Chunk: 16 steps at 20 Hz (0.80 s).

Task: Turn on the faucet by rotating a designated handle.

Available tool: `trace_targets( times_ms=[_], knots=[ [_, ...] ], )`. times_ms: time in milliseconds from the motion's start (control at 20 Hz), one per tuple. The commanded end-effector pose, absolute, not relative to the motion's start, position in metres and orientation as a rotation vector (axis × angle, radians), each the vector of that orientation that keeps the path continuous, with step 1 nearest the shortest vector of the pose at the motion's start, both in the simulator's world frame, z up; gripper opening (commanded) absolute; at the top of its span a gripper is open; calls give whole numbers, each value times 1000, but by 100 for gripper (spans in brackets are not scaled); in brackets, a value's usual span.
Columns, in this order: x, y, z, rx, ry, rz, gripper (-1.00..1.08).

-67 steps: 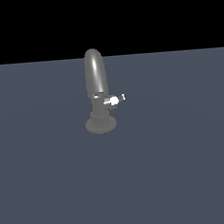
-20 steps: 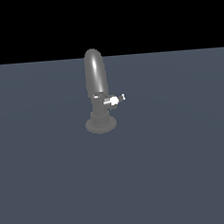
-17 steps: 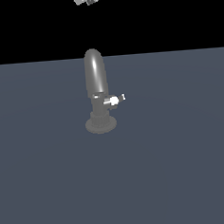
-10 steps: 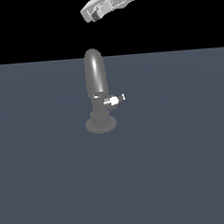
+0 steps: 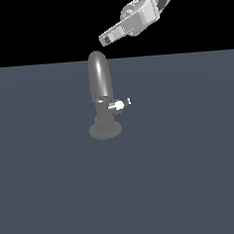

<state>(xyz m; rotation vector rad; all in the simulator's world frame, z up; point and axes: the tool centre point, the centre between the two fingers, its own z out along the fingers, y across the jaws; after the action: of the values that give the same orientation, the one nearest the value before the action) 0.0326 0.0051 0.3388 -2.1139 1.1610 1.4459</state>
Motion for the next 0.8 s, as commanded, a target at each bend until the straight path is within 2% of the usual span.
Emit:
trace_targets(
  times_ms=[0, 750],
  knots=[
    [40, 1, 326, -2040, 1199, 1493, -100],
    [66, -19, 252, -1632, 1378, 1701, -100]
  ],
)
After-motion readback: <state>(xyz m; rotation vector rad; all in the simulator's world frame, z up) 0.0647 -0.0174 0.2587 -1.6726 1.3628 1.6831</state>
